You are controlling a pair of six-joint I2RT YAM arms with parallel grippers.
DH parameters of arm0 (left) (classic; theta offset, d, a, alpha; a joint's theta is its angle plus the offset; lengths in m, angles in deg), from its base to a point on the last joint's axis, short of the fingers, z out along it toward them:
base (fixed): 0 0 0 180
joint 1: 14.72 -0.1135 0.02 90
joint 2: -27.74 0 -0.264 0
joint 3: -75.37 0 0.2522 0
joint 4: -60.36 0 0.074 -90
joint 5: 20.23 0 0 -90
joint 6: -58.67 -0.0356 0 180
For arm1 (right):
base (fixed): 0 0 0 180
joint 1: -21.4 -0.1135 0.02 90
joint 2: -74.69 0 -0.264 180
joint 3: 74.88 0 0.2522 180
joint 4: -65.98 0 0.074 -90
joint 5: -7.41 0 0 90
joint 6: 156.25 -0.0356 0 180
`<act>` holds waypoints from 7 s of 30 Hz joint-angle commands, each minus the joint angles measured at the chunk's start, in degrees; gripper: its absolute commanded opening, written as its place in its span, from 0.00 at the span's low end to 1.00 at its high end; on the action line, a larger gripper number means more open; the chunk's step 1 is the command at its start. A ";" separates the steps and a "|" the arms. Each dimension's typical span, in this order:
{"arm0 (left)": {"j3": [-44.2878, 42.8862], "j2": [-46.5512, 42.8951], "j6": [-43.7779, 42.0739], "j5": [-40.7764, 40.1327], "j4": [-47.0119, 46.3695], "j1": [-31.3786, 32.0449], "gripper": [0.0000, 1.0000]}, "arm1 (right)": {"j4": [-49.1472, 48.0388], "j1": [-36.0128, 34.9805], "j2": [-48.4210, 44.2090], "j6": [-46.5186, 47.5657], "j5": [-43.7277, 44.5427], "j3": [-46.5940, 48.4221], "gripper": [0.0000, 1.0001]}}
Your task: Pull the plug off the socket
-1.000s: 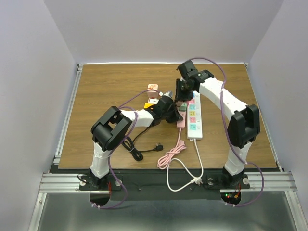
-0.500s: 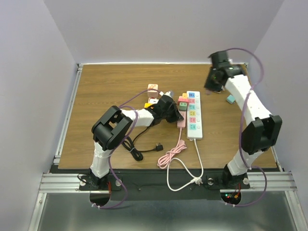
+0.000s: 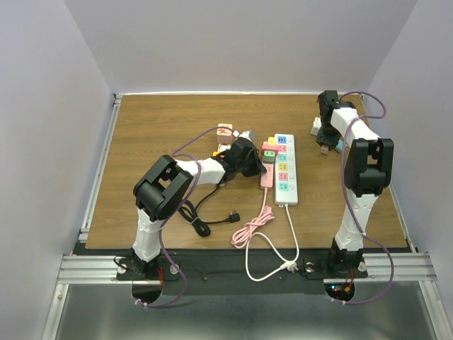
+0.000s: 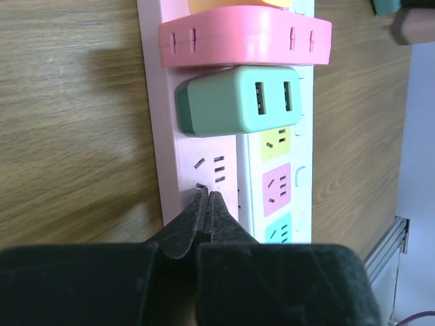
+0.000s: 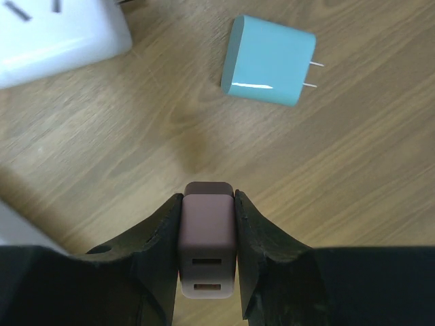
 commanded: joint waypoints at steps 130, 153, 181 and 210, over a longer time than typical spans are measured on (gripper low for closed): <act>1.93 -5.41 -0.97 9.24 -0.12 -7.78 0.00 | 10.11 -21.44 15.79 13.05 -19.97 20.29 0.00; -10.10 6.02 -5.27 -4.90 15.52 -3.03 0.00 | 9.93 -22.32 8.16 9.71 -21.29 13.28 0.00; -6.32 14.10 -7.30 -4.29 16.66 -1.36 0.00 | 11.78 -21.79 3.22 2.76 -23.39 17.56 0.00; -10.64 7.17 -8.79 0.80 15.43 -1.45 0.00 | 0.97 -7.38 6.65 -4.53 6.05 11.23 0.22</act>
